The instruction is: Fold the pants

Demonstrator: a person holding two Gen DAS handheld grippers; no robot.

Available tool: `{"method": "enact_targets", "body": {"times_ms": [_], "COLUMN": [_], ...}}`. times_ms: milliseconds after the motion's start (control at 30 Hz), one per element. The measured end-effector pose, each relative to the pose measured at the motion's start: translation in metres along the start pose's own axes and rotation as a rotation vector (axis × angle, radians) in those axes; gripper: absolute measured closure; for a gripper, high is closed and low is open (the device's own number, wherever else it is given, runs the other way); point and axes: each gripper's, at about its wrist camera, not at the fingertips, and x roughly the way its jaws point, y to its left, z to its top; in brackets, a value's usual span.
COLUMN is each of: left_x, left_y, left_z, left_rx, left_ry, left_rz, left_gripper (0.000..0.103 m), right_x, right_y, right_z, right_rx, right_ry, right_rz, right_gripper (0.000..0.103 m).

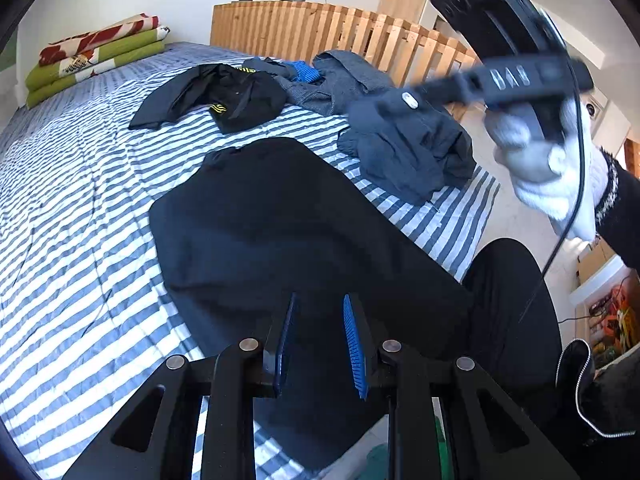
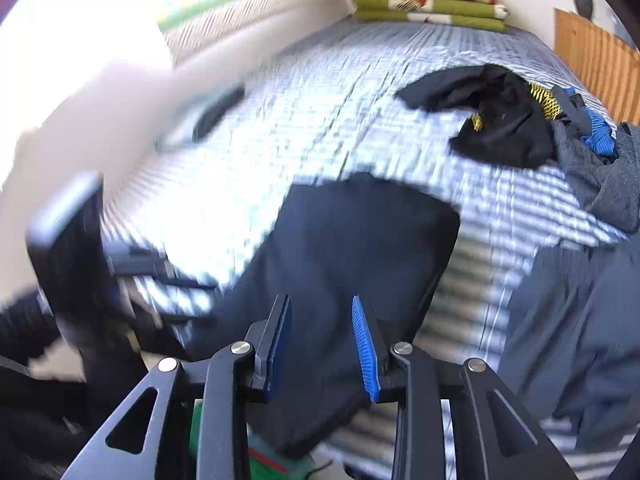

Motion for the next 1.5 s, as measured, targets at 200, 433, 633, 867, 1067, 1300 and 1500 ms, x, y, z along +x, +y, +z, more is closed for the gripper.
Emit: {"method": "enact_targets", "body": {"times_ms": [200,433,633,867,1067,1300,1500], "left_x": [0.045,0.045,0.048,0.052,0.049,0.03,-0.027], "left_y": [-0.025,-0.021,-0.018,-0.015,-0.015,-0.009,0.041], "left_z": [-0.016,-0.02,-0.022,-0.025,-0.025,-0.025,-0.006], "left_rx": [0.084,0.047,0.021,0.024,0.016,-0.05,-0.133], "left_ry": [0.082,0.073,0.072,0.062,0.063,0.04,-0.089], "left_rz": [-0.026,-0.069,-0.091,-0.086,-0.089,-0.126,-0.032], "left_gripper": [0.078,0.078,0.079,0.079,0.079,0.078,0.076], "right_x": [0.042,0.111,0.128,0.14,0.112,0.125,0.057], "right_y": [-0.028,-0.023,-0.02,-0.053,-0.043,0.009,-0.02], "right_z": [0.08,0.096,0.091,0.099,0.106,0.106,0.057], "right_rx": [-0.009,-0.118,-0.158,-0.017,-0.012,-0.206,-0.034], "right_ry": [0.002,0.122,0.164,0.135,0.071,0.157,0.008], "right_rz": [-0.018,0.027,0.032,-0.022,0.053,0.023,0.041], "right_gripper": [0.067,0.067,0.097,0.102,0.086,0.074,0.074]}}
